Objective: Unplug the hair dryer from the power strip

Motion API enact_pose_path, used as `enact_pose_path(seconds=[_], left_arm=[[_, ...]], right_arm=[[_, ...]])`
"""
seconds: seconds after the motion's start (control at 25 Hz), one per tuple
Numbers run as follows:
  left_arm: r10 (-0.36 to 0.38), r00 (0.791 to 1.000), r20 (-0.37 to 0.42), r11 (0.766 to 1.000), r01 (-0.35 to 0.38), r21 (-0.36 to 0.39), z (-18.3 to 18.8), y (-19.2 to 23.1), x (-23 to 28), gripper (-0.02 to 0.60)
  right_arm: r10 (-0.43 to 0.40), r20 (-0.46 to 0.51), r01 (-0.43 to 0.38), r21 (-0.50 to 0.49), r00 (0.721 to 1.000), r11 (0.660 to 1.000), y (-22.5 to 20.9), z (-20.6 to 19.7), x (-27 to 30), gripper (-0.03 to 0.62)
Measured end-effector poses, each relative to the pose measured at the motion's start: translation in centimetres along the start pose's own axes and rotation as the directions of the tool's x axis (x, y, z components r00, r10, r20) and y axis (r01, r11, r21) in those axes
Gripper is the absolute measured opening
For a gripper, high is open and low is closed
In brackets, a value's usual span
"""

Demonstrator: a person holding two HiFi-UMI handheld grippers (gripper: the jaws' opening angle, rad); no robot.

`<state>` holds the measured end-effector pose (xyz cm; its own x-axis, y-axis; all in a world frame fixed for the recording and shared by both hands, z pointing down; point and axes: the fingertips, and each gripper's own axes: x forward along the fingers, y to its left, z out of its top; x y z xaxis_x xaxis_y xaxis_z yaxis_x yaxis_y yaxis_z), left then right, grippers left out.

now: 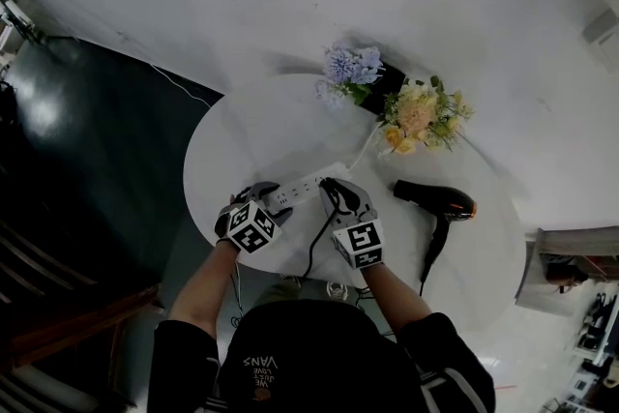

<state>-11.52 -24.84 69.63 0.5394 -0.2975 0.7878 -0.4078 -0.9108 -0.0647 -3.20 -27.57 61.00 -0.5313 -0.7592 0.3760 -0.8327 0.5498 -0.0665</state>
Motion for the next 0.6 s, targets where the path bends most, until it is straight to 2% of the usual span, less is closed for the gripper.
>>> enact_pose_path(seconds=[0.16, 0.32, 0.6], left_arm=[[0.017, 1.000, -0.003, 1.000, -0.016, 0.015, 0.0, -0.1, 0.0, 0.285], [0.064, 0.998, 0.002, 0.997, -0.064, 0.036, 0.2, 0.2, -0.4, 0.291], [0.112, 0.993, 0.037, 0.993, -0.113, 0.016, 1.2, 0.0, -2.1, 0.310]], right_arm=[[-0.005, 0.007, 0.005, 0.002, 1.000, 1.000, -0.2, 0.1, -1.1, 0.103], [-0.004, 0.011, 0.004, 0.000, 1.000, 1.000, -0.1, 0.3, -2.3, 0.103], [-0.001, 0.025, 0.001, 0.010, 1.000, 1.000, -0.1, 0.6, -4.4, 0.103]])
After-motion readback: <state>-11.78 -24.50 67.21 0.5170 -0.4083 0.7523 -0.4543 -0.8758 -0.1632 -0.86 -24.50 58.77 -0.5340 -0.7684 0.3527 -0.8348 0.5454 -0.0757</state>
